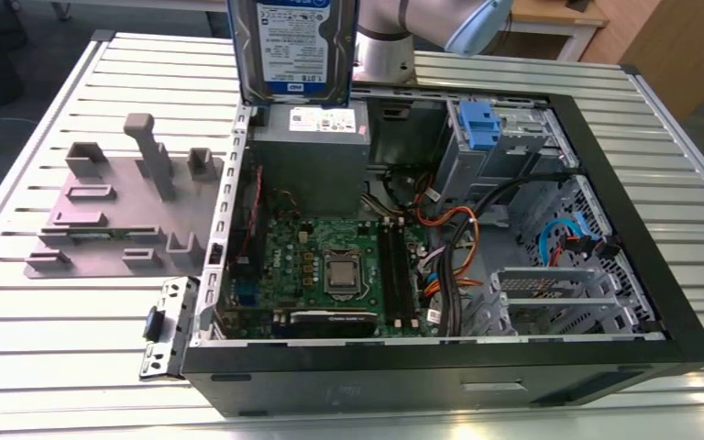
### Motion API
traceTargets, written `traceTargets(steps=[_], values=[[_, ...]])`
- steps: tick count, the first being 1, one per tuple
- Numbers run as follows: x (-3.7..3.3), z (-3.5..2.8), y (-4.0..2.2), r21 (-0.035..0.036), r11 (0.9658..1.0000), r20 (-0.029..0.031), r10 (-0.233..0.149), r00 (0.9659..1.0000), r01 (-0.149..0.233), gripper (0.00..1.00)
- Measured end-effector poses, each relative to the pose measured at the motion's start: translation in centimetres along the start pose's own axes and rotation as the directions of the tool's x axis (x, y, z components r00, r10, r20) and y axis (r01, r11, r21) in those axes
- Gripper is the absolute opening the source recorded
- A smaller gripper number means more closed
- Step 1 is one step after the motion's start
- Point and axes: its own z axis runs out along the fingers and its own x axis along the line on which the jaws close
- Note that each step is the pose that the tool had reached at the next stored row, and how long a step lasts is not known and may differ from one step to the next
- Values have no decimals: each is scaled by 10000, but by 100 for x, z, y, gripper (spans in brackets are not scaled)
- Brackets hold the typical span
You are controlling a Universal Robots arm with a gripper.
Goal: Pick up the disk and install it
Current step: 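Pick up the disk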
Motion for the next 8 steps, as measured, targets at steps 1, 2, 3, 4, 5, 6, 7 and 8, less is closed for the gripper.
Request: traceTargets(steps=[1,2,3,4,5,6,7,8], values=[[2,0,0,0,10000,0,0,10000,0,36],[4,0,0,1,10000,0,0,10000,0,36],[6,0,0,0,10000,0,0,10000,0,36],[8,0,0,0,10000,0,0,10000,0,36],[11,0,0,1,10000,0,0,10000,0,36],[13,0,0,0,10000,0,0,10000,0,36],[15,0,0,0,10000,0,0,10000,0,36],[17,0,0,1,10000,0,0,10000,0,36]])
